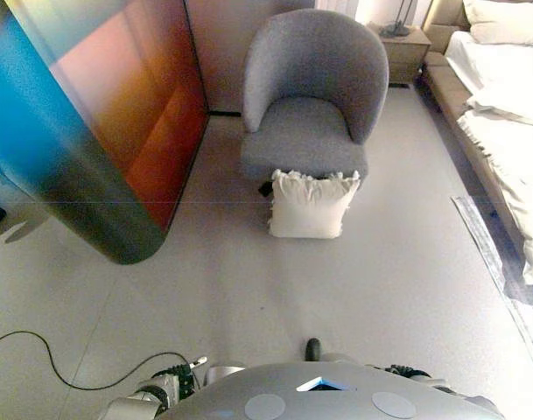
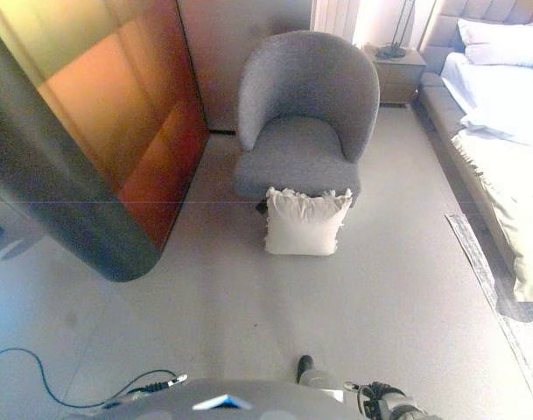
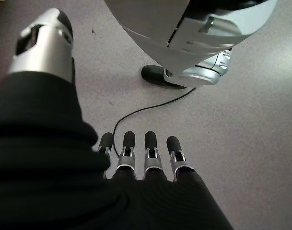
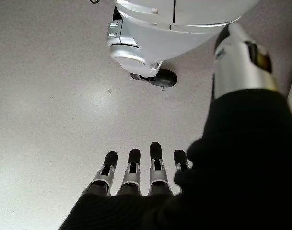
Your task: Pick up the cushion and take it to the sofa
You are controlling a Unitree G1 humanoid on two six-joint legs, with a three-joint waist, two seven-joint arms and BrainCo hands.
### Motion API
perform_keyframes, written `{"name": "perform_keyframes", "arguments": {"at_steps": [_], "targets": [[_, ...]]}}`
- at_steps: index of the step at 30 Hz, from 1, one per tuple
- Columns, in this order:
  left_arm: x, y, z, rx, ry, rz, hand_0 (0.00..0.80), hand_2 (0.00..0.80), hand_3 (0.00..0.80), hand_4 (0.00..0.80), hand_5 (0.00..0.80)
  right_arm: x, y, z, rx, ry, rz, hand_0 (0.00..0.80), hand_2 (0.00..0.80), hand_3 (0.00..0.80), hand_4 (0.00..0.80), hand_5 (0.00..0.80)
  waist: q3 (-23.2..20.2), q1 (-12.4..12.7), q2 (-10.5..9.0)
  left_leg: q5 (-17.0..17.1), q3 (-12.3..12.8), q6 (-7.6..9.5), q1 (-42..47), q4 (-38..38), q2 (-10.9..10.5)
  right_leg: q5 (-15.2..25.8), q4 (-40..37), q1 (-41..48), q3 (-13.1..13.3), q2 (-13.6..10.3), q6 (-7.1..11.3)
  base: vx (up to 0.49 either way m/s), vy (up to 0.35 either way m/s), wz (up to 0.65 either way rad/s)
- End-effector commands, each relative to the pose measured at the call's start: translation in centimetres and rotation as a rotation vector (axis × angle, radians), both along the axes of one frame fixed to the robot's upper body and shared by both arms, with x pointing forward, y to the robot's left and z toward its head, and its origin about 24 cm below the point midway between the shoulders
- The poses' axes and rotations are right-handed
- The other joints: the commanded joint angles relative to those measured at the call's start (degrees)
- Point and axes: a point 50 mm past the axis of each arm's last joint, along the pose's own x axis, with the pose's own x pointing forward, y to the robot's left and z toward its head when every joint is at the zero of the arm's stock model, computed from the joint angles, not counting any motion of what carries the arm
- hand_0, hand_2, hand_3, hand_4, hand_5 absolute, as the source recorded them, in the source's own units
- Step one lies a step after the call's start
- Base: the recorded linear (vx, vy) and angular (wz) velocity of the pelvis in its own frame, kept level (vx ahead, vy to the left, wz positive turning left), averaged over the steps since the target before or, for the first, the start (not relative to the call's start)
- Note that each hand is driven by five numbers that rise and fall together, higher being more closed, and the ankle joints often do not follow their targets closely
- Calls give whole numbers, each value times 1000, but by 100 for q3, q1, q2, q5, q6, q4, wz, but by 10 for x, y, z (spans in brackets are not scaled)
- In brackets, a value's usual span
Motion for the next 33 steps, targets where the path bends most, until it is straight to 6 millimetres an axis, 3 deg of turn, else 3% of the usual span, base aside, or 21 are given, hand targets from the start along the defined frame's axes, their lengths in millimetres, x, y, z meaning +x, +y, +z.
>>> {"name": "perform_keyframes", "arguments": {"at_steps": [1,9,24,30,33], "targets": [[10,5,2,45,10,-40,0,0,0,0,0,15,7,-1,11,-14,2,0,0,0,0,0,107,-182,-230,-183,157,436,-328,120,-521,-969,211,601,6,-51,227,0,0,0],[16,2,2,3,-24,-28,0,0,0,0,0,18,6,0,10,-18,0,0,0,0,0,0,141,-159,-223,-170,182,430,-330,115,-511,-959,193,616,-41,-62,239,0,0,0],[5,3,1,-2,19,-55,0,0,0,0,0,16,7,-1,-9,-7,8,0,0,0,0,0,157,-156,-212,-189,215,473,-294,131,-524,-1041,364,605,-78,-92,235,12,9,0],[8,8,3,27,16,-38,0,0,0,0,0,23,9,0,-13,-17,34,0,0,0,0,0,252,-163,-208,-186,201,565,-328,181,-485,-1295,1176,289,-85,-7,224,23,-43,-1],[22,13,6,47,-7,-12,0,0,0,0,0,34,12,1,-8,-43,43,0,0,0,0,0,415,-156,-220,-226,144,575,-512,432,-395,-1427,1374,68,-11,75,138,-76,-166,-8]]}}
